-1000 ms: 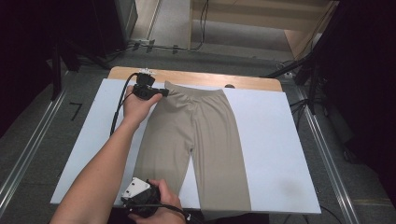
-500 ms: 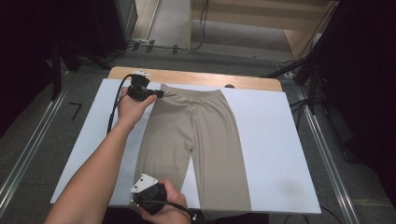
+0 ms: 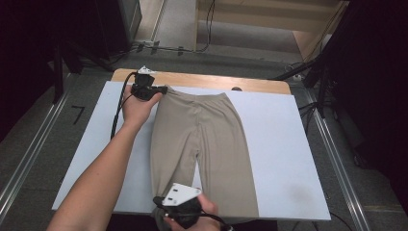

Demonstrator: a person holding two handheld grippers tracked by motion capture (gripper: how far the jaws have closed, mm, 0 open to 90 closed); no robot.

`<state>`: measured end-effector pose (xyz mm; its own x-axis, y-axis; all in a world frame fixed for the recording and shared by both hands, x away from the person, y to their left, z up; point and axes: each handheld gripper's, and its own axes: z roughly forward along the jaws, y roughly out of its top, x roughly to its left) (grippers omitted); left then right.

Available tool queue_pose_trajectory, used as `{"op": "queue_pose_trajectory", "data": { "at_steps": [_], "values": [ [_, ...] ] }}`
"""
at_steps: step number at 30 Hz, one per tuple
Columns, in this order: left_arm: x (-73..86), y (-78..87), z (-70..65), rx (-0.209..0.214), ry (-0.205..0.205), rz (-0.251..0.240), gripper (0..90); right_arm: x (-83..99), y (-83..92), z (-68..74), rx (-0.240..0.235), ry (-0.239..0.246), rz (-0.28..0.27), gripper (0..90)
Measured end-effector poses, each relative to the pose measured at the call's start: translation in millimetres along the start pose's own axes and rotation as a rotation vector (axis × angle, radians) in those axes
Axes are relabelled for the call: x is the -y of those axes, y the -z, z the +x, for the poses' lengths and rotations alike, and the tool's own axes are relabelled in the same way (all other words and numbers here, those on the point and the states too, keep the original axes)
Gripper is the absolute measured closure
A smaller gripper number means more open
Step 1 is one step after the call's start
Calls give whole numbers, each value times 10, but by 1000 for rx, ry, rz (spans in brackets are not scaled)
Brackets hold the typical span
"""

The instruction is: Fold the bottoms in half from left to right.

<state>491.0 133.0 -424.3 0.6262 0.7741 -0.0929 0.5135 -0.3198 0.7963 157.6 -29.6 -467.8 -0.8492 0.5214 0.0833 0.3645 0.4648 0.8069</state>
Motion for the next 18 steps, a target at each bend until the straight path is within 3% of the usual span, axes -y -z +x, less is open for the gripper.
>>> {"op": "queue_pose_trajectory", "data": {
  "at_steps": [4, 8, 9, 13, 18],
  "values": [
    [-74, -61, -154, -32, -43, -20, 900, 151, 394, -78, 45, -32, -67, 886],
    [-142, -129, -276, -29, -57, -32, 900, 353, 699, -156, 106, -51, -96, 887],
    [-194, -188, -376, -28, -78, -29, 900, 399, 760, -184, 122, -59, -98, 887],
    [-295, -329, -584, -4, -87, -42, 900, 574, 956, -316, 137, -109, -102, 887],
    [-403, -535, -798, 18, -95, -39, 900, 892, 1143, -480, 198, -191, -114, 887]
  ]
}}
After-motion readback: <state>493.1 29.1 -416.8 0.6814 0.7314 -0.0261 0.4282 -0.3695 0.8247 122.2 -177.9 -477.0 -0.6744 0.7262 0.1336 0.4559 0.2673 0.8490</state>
